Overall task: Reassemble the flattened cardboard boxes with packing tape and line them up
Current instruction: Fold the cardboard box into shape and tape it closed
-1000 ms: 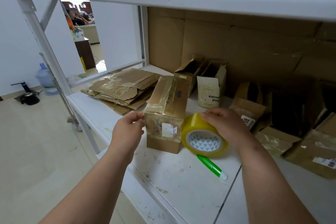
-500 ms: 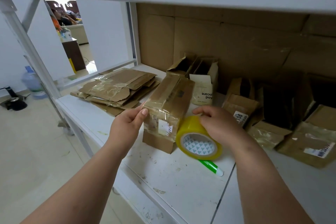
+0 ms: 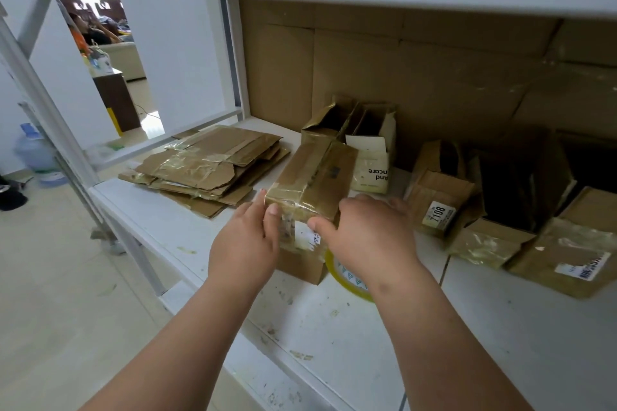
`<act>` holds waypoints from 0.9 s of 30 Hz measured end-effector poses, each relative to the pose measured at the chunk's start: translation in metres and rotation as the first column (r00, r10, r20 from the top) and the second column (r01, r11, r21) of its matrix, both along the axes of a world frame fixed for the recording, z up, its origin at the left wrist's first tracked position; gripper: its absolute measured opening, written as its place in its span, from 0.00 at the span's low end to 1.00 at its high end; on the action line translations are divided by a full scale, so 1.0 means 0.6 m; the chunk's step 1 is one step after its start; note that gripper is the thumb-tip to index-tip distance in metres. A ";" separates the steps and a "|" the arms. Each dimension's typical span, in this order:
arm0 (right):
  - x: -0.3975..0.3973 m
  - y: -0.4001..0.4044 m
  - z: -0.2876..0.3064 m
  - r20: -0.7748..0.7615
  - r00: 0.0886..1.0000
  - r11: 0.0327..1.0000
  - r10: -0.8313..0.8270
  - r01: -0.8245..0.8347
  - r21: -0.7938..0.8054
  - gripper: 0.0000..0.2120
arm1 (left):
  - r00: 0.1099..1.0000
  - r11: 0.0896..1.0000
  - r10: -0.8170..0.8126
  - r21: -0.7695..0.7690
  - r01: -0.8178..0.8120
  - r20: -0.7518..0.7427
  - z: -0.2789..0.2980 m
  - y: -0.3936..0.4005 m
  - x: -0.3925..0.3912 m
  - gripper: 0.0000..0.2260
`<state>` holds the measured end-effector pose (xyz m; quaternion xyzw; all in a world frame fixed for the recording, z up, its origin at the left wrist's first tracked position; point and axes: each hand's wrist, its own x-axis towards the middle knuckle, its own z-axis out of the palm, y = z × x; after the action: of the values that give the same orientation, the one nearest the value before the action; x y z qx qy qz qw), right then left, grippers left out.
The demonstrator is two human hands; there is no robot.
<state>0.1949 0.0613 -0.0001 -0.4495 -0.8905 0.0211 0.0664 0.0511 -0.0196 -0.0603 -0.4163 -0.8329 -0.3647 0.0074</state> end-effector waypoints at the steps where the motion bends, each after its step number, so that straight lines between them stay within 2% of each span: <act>1: -0.003 -0.002 0.000 0.014 1.000 1.000 0.000 0.000 0.023 0.27 | 1.000 1.000 -0.015 -0.020 0.016 0.017 0.000 -0.001 0.003 0.31; 5: -0.013 -0.021 0.003 0.091 0.995 0.992 0.038 -0.048 0.116 0.24 | 0.996 0.994 -0.015 -0.108 0.024 0.086 0.003 0.002 0.021 0.43; 7: -0.016 -0.026 0.007 0.150 0.985 0.992 0.081 -0.094 0.080 0.21 | 0.992 0.992 -0.009 -0.123 0.024 0.128 0.006 0.006 0.022 0.45; 9: -0.016 -0.020 0.005 0.146 0.985 0.995 0.092 -0.095 0.013 0.22 | 0.990 0.991 -0.015 -0.127 0.032 0.137 0.007 0.009 0.018 0.46; 10: -0.012 -0.015 0.008 0.107 0.990 0.994 0.091 -0.085 -0.066 0.24 | 0.991 0.991 -0.025 -0.130 0.042 0.130 0.006 0.010 0.014 0.46; 11: -0.006 -0.008 0.014 0.006 0.997 0.979 0.081 -0.078 -0.186 0.25 | 0.991 0.990 -0.038 -0.129 0.055 0.126 0.006 0.012 0.009 0.46; 13: 0.012 0.007 0.029 -0.206 0.978 0.890 0.014 -0.106 -0.443 0.21 | 0.989 0.991 -0.062 -0.110 0.077 0.136 0.003 0.014 -0.001 0.45; 14: 0.020 0.015 0.036 -0.266 0.964 0.858 -0.013 -0.126 -0.499 0.19 | 0.986 0.993 -0.065 -0.089 0.079 0.152 0.002 0.015 -0.007 0.45; 18: 0.022 0.036 0.022 -0.318 0.938 0.837 -0.138 -0.061 -0.543 0.13 | 0.984 0.997 -0.076 0.041 0.070 0.160 -0.004 0.013 -0.020 0.43; 21: 0.000 0.031 -0.006 -0.435 0.873 0.793 -0.220 -0.100 -0.601 0.16 | 0.953 0.979 -0.168 0.157 0.131 0.252 -0.010 0.015 -0.015 0.42; 23: -0.004 0.024 -0.012 -0.470 0.859 0.823 -0.202 -0.111 -0.558 0.15 | 0.908 0.968 -0.216 0.197 0.153 0.360 -0.010 0.018 -0.014 0.46; 25: -0.001 0.018 -0.018 -0.499 0.845 0.823 -0.190 -0.140 -0.551 0.14 | 0.869 0.966 -0.242 0.196 0.172 0.432 -0.003 0.020 -0.016 0.55; 27: 0.010 0.021 -0.029 -0.568 0.780 0.717 -0.263 -0.236 -0.656 0.09 | 0.831 0.962 -0.265 0.191 0.194 0.489 0.004 0.023 -0.023 0.61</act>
<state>0.2011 0.0740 -0.0176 -0.4139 -0.7370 0.5016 0.1842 0.0370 -0.0057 -0.0581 -0.4003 -0.7225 -0.5149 -0.2294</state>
